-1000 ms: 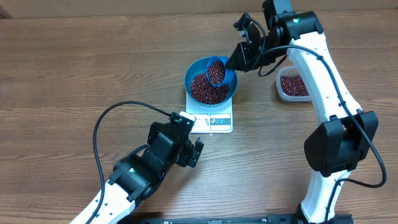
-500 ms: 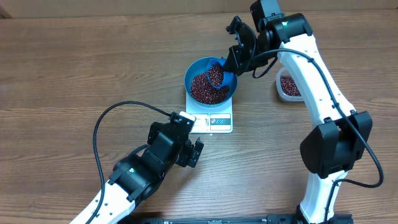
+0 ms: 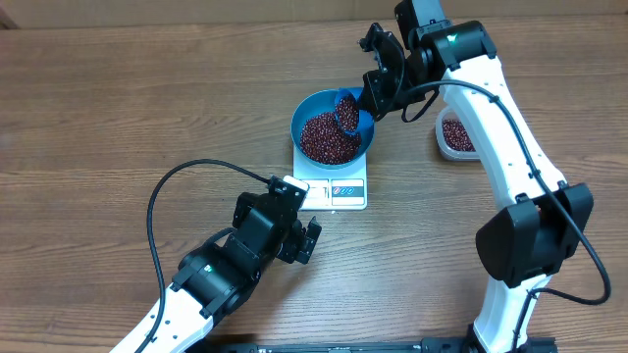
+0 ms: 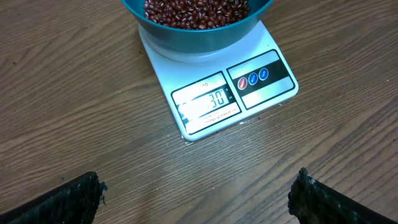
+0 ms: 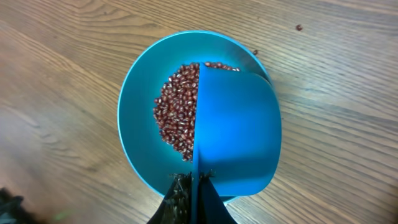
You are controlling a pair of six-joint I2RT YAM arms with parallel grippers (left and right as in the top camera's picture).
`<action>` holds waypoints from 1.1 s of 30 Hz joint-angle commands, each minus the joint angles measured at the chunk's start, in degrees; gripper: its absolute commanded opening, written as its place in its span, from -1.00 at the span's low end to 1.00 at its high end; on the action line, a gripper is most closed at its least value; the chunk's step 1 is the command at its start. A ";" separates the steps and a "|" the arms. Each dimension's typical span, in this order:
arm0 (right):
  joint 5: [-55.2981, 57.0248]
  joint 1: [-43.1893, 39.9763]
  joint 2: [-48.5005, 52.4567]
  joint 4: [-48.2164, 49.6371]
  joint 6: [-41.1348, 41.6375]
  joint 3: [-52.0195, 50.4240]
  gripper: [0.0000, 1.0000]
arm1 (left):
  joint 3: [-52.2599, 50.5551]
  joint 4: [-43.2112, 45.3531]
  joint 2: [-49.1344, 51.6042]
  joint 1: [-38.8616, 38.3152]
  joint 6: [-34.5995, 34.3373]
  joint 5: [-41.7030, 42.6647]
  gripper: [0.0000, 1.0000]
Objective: Scoop item into bowl and weigh 150g on scale
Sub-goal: 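Tip the scoop over the teal bowl to pour the beans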
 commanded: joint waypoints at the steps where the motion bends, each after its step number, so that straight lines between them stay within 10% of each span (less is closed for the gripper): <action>1: 4.48 1.75 -3.45 0.48 0.90 1.99 -0.93 | -0.42 0.00 0.28 -0.35 -1.01 -0.98 0.99; 33: 3.93 3.67 -3.82 0.70 1.11 1.99 -0.93 | -0.42 0.00 0.28 -0.37 -1.01 -0.98 0.99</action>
